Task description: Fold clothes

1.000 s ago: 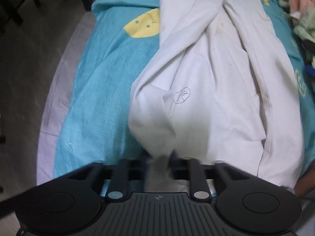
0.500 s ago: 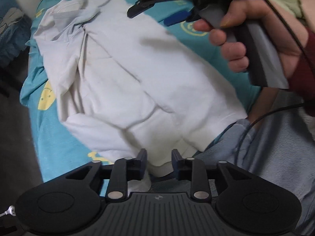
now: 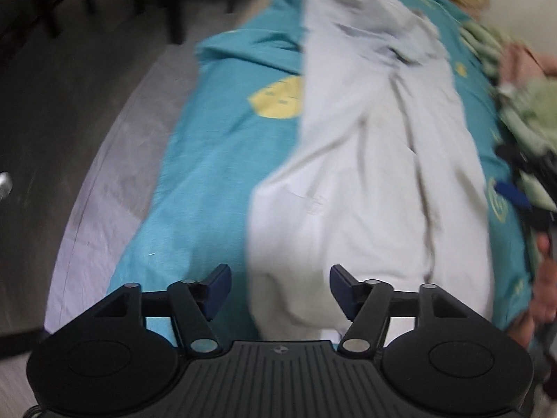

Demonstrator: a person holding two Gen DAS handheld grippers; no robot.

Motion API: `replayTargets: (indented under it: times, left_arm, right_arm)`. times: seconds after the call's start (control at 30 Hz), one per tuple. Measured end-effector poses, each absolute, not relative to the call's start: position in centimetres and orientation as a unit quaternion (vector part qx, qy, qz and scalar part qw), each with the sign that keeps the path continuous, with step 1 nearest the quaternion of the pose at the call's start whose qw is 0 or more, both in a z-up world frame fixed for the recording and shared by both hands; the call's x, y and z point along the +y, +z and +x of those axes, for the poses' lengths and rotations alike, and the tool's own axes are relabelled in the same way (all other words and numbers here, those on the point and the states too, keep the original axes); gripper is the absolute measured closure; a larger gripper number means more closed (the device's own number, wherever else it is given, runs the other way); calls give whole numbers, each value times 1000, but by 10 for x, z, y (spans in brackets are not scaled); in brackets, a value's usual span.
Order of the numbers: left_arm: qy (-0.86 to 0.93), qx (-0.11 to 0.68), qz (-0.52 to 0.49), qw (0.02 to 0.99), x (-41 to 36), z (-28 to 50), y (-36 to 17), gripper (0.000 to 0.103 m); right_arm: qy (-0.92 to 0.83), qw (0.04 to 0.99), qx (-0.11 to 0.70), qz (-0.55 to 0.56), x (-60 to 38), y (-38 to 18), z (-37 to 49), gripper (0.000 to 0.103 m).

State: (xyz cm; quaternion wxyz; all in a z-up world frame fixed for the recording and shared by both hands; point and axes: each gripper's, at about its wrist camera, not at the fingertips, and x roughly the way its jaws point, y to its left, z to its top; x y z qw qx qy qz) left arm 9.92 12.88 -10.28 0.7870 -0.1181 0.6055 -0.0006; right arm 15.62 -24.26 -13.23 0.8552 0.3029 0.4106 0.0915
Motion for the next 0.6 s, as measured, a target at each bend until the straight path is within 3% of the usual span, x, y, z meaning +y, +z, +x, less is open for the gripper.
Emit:
replayTargets:
  times: [0.17,0.27,0.3,0.33,0.37,0.4,0.43,0.6]
  left_arm:
    - [35,638,-179,748,152,105,-131,31]
    - [-12,660,-195,726,136,108,-145,35]
    - [-39,661,-185,726,127,108,-144,39]
    - [-60,659,-163,732,117,106,-141,51]
    - [-71,654,-129,742,105,103,-137,62]
    - [-74,651,-75,752,92,100,-132,89]
    - [-77,645,-21,760,78,97,-127,97]
    - [-167,539,298,770,-14,43,-103,98]
  right_arm:
    - [97,850,422,301,-238,-138,159,27]
    - [98,848,426,300,-235,-140,161,27]
    - [98,848,427,299,-235,-140,161,27]
    - [98,849,427,296,-234,-140,161,27]
    - [98,849,428,294,-233,-141,161,27]
    - [99,849,428,293,-232,-141,161,27]
    - [101,849,428,293,-231,-141,161,27]
    - [139,835,425,320,-228,-145,164,26]
